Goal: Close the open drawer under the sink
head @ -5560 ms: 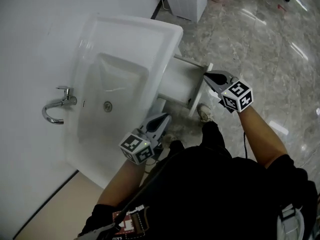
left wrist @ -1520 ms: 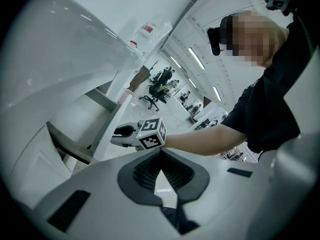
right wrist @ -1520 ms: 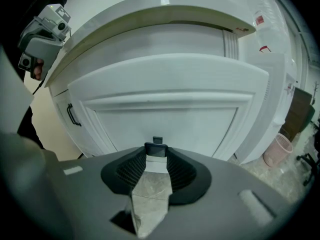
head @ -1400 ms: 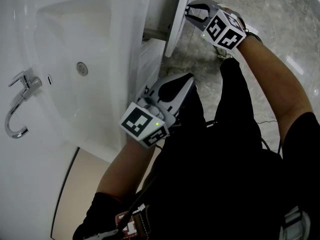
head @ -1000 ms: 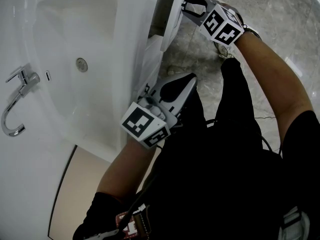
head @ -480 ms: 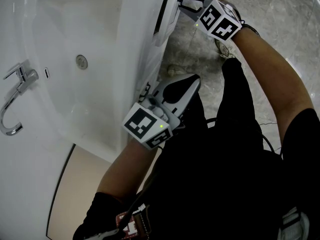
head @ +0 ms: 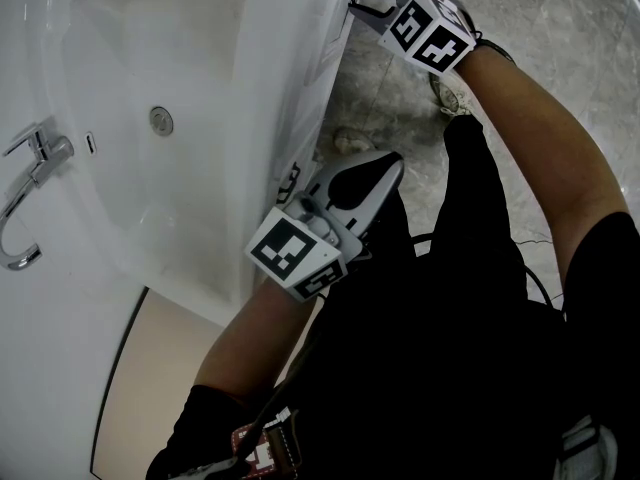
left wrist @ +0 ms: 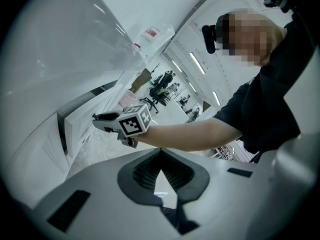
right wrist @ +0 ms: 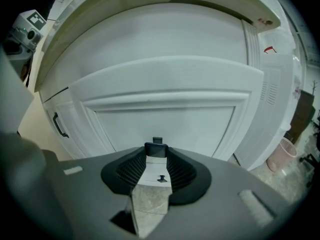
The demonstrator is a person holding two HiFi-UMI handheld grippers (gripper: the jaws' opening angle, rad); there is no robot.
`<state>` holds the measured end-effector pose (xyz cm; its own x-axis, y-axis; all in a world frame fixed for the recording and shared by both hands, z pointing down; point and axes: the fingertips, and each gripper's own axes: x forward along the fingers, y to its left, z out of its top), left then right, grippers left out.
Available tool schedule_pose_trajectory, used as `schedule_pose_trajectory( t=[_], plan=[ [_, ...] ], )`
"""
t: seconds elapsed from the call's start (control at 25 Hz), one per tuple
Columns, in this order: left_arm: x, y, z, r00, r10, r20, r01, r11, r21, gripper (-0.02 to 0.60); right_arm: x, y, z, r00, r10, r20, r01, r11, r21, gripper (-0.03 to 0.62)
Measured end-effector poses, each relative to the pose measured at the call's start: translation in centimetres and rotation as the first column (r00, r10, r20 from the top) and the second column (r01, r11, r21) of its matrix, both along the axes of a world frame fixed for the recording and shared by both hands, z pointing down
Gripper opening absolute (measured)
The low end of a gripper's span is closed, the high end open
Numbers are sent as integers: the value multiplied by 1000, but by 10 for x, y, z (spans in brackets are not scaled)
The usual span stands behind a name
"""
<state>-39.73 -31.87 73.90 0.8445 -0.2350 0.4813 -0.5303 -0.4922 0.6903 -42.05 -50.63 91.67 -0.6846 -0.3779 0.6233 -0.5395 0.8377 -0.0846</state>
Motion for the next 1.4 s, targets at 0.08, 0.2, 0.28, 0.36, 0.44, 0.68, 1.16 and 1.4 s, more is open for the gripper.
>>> schedule_pose_trajectory(
  t=[0.08,0.2,0.28,0.36,0.44,0.68,1.16,1.4],
  plan=[
    [0,1,1,1000,-3,-3,3,1000,-4,0,-3,-2,1,1000,3,2,-3,1000,0,126],
    [-2,4,2,1000,-5,-2,5,1000,-12,0,-6,-4,1,1000,13,9,-13,1000,0,126],
    [-2,5,2,1000,-7,-4,7,1000,-8,0,-7,-5,0,1000,17,9,-17,1000,-1,124],
    [-3,6,3,1000,-9,-4,9,1000,-9,0,-10,-7,0,1000,15,7,-15,1000,1,124],
    [-3,7,3,1000,-11,-6,11,1000,-11,0,-13,-9,0,1000,13,4,-13,1000,1,124],
    [-3,7,1,1000,-18,-19,18,1000,-2,0,-18,-15,1,1000,24,12,-24,1000,-10,124],
    [-6,12,3,999,-22,-26,22,1000,2,0,-22,-18,2,998,54,27,-53,997,-62,123],
    [-5,12,-1,1000,-25,-17,25,1000,8,0,-22,-18,0,998,54,10,-54,998,-40,130]
  ],
)
